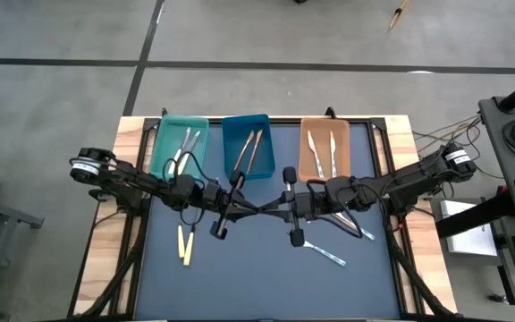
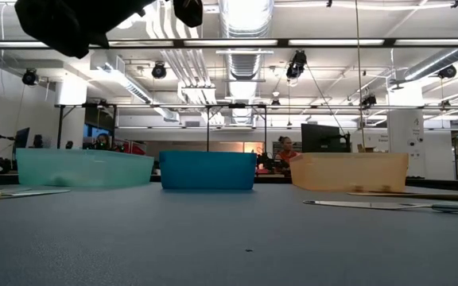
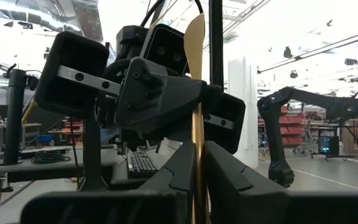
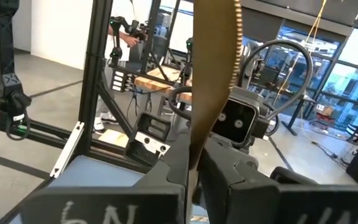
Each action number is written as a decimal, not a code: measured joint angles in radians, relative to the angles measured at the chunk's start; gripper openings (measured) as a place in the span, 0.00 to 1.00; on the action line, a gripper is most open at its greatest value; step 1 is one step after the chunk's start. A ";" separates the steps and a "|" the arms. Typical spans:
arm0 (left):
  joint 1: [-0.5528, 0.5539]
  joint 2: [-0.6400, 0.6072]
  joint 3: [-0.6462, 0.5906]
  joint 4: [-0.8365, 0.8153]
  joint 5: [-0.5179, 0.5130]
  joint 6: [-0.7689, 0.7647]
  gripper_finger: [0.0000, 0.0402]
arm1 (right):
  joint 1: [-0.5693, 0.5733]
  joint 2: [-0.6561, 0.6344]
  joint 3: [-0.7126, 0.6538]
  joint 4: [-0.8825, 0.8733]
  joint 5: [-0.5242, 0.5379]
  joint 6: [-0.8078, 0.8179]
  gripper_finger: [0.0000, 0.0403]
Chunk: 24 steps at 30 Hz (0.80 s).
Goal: Sort silverware by color (type)
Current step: Put the gold table knife into the blue bin
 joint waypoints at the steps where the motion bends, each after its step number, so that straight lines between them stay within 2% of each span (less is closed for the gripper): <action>1: 0.000 0.000 0.000 0.001 -0.005 -0.006 0.05 | 0.000 0.000 0.000 0.001 0.000 0.001 0.03; 8: 0.006 -0.002 -0.009 0.003 -0.029 -0.011 0.18 | -0.005 -0.001 0.001 0.002 0.007 0.041 0.02; 12: 0.016 -0.038 -0.040 -0.009 -0.035 0.036 0.28 | -0.011 -0.001 0.017 -0.013 0.024 0.059 0.02; 19: 0.085 -0.244 -0.162 -0.130 -0.049 0.112 0.40 | -0.030 -0.001 0.101 -0.153 0.188 0.102 0.02; 24: 0.114 -0.426 -0.250 -0.255 -0.222 0.216 0.41 | -0.100 -0.001 0.175 -0.237 0.199 0.176 0.02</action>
